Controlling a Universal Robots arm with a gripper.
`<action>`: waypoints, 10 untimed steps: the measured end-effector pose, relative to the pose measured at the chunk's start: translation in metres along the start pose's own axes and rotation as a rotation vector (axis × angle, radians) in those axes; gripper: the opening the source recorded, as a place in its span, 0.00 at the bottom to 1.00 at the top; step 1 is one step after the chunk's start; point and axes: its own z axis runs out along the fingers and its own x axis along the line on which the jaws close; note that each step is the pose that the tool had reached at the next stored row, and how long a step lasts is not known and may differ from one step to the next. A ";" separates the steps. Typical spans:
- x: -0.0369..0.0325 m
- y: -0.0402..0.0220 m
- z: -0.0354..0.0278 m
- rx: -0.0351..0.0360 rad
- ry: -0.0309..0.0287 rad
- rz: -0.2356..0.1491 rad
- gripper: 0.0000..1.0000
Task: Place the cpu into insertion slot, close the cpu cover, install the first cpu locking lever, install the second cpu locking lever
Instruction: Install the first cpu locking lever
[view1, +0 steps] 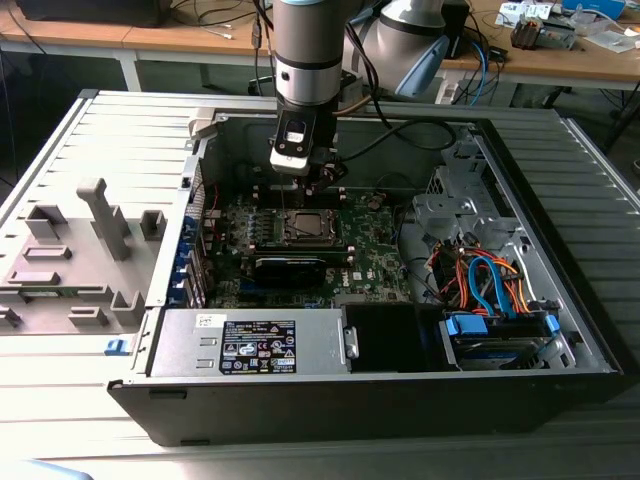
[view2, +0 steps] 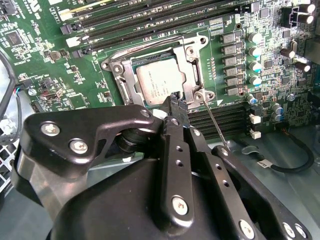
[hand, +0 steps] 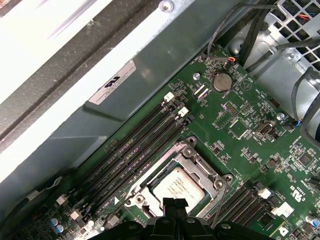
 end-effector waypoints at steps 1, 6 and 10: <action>0.0000 0.0000 0.0000 0.0000 0.0000 -0.001 0.11; 0.0000 0.0000 0.0000 0.0000 0.0001 -0.002 0.11; 0.0000 0.0000 0.0000 -0.0002 0.0002 -0.007 0.11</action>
